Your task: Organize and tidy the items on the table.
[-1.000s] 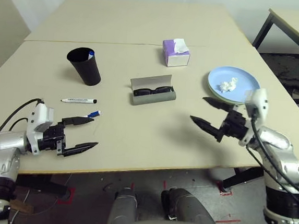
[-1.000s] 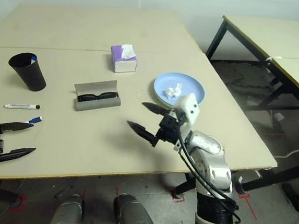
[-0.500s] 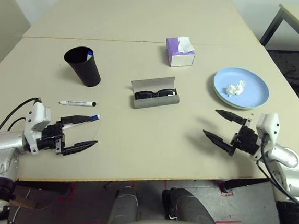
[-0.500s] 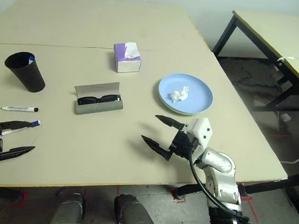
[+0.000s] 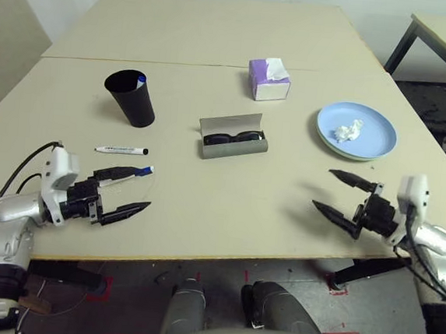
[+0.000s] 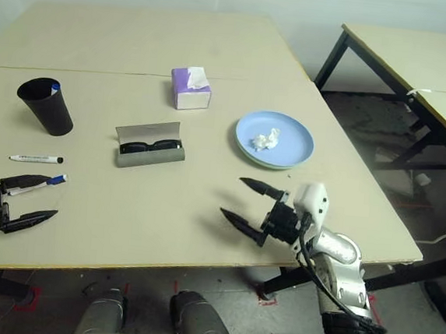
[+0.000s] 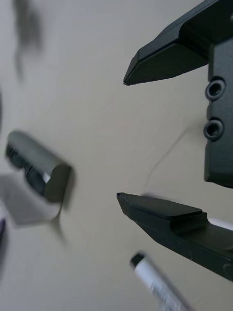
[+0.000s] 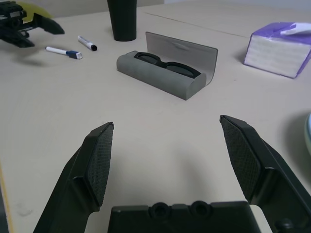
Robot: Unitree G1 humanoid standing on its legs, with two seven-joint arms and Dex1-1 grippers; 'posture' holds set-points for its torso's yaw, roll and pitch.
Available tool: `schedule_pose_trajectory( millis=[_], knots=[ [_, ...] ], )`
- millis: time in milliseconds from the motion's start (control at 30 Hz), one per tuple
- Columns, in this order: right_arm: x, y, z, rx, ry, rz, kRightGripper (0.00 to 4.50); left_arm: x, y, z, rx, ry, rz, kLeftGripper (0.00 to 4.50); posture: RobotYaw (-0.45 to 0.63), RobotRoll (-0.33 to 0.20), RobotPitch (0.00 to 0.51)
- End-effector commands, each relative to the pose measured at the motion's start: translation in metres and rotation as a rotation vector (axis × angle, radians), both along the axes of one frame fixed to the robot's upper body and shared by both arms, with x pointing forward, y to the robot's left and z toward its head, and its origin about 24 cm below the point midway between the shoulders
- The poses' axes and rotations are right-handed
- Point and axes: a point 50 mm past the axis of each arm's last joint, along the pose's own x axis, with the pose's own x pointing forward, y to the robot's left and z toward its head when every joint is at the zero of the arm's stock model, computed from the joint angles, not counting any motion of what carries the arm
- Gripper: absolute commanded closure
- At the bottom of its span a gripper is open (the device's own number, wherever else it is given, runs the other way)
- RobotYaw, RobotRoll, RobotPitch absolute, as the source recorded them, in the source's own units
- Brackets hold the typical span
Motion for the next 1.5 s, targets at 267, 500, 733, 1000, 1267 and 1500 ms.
schedule_pose_trajectory(
  millis=[267,500,733,1000,1267,1500],
  knots=[
    [-0.013,-0.001,-0.009,-0.038,0.039,0.071,0.0,0.032,-0.023,0.014,-0.034,-0.042,0.186,1.21,-0.07,0.0,0.141],
    [-0.013,-0.003,-0.009,-0.045,0.037,0.063,0.0,0.044,-0.03,0.008,-0.023,-0.051,0.257,3.46,-0.08,0.0,0.133],
    [-0.015,-0.002,-0.011,-0.051,0.042,0.062,0.0,0.065,-0.043,0.001,-0.021,-0.083,0.352,4.47,-0.08,0.0,0.131],
    [-0.013,0.001,-0.011,-0.044,0.037,0.049,0.0,0.099,-0.071,-0.009,-0.017,-0.093,0.361,4.47,-0.1,0.0,0.13],
    [-0.016,0.0,-0.011,-0.042,0.035,0.025,0.0,0.125,-0.083,-0.01,-0.024,-0.095,0.368,4.47,-0.11,0.0,0.128],
    [-0.016,0.0,-0.01,-0.043,0.033,0.013,0.0,0.138,-0.095,-0.009,-0.022,-0.084,0.342,4.47,-0.13,0.0,0.128]
  ],
)
